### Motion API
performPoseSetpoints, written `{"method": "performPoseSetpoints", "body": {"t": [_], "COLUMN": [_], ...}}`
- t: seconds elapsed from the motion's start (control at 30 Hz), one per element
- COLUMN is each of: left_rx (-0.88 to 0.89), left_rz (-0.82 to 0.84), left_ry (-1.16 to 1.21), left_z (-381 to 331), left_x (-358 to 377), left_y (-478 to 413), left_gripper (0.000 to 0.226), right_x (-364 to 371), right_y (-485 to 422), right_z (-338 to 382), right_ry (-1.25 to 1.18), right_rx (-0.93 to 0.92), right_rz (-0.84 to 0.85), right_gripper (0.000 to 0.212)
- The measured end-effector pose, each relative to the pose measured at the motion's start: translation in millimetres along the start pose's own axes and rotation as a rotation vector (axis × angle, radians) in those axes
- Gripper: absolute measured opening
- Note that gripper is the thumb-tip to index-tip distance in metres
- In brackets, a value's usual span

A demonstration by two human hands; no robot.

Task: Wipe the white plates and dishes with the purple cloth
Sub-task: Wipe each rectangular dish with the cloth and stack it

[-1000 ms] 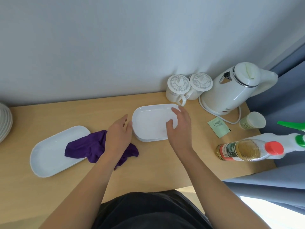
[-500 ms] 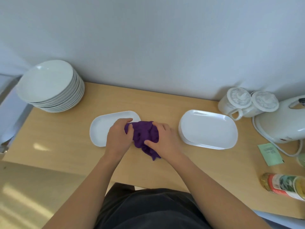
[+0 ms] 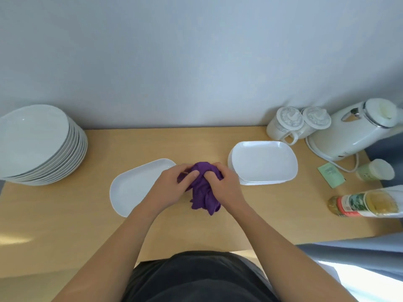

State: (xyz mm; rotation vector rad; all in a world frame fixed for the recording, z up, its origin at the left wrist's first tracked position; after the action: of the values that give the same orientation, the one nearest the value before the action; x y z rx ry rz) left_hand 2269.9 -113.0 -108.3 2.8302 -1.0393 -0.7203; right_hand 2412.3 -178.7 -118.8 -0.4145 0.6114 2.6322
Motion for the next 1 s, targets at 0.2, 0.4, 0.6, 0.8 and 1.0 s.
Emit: {"method": "performPoseSetpoints", "body": {"t": [0.2,0.4,0.6,0.8,1.0], "left_rx": [0.030,-0.015,-0.030,-0.223,-0.250], "left_rz": [0.089,-0.033,-0.184,-0.206,-0.170], "left_ry": [0.093,-0.082,-0.493,-0.634,-0.330], "left_z": [-1.2,41.1,91.0,134.4,160.0], "left_x": [-0.3,-52.0,-112.9,-143.4,-144.6], "left_y": [-6.8,12.7,43.8,67.6,72.3], "left_gripper": [0.025,0.025,0.031,0.045,0.052], "right_x": [-2.9,40.3,117.8,145.4,171.5], "right_y": [7.5,10.1,7.1,8.0,10.9], "right_z": [14.4,26.1,35.9,28.9,21.1], "right_ry": [-0.116,-0.070,0.408,0.845,0.775], "right_rx": [0.005,0.018,-0.105,-0.215,-0.282], "right_rz": [-0.054,-0.063,0.048,-0.029,0.052], "right_gripper": [0.008,0.012,0.044,0.050,0.051]}}
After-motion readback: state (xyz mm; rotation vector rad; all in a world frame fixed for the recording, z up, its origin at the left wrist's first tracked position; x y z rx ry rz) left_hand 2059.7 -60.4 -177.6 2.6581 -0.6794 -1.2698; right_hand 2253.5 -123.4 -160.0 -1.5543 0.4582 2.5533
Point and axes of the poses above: each hand's wrist, its own y-axis away from the middle knuckle, its own x-axis out of the palm, z = x × y, the point moved 9 cm from there along -y, towards the middle knuckle, and after that the axes turned 4 degrees about x, right-handed, at the moved point
